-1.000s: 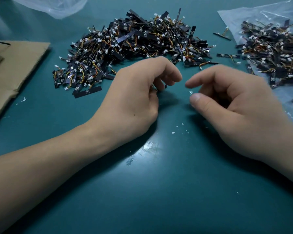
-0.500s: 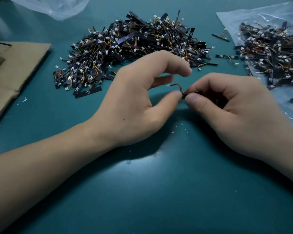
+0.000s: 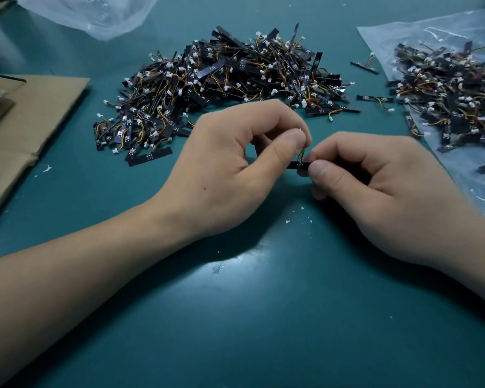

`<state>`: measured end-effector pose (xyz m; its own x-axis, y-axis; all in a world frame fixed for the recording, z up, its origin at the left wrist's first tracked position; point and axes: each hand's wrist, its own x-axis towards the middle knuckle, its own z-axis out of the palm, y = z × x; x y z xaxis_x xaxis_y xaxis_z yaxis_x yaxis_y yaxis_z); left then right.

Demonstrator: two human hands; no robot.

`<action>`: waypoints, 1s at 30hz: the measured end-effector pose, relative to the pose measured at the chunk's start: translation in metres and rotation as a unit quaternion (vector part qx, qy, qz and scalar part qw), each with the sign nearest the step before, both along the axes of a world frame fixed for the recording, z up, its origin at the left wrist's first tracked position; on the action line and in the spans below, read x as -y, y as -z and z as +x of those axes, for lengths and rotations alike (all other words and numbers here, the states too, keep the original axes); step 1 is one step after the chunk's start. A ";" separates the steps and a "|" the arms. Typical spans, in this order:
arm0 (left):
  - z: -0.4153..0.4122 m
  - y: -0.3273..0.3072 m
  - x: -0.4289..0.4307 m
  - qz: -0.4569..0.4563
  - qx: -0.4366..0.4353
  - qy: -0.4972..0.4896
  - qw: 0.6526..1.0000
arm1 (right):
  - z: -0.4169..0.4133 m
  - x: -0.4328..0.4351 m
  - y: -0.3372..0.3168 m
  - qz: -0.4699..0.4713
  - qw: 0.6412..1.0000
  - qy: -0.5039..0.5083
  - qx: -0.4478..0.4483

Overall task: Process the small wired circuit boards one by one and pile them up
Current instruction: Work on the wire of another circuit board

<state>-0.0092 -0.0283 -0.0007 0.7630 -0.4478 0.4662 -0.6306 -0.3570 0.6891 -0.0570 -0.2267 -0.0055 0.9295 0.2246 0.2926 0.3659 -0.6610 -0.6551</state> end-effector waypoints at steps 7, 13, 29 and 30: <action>-0.002 0.002 0.001 0.043 -0.021 -0.010 0.999 | -0.001 0.002 0.000 0.035 0.999 0.031 0.020; 0.000 0.001 0.000 0.026 -0.013 -0.030 0.999 | 0.000 0.000 0.000 0.112 0.992 0.055 0.019; 0.001 0.001 0.000 0.024 -0.024 0.003 0.999 | 0.004 0.003 0.003 0.090 0.995 0.038 -0.005; 0.002 0.001 -0.001 0.024 -0.028 0.003 0.999 | 0.004 0.003 0.003 0.090 0.995 0.035 -0.005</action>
<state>-0.0072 -0.0276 -0.0016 0.7840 -0.4736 0.4012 -0.5944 -0.3868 0.7050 -0.0534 -0.2296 -0.0083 0.9444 0.1034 0.3121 0.3149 -0.5569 -0.7686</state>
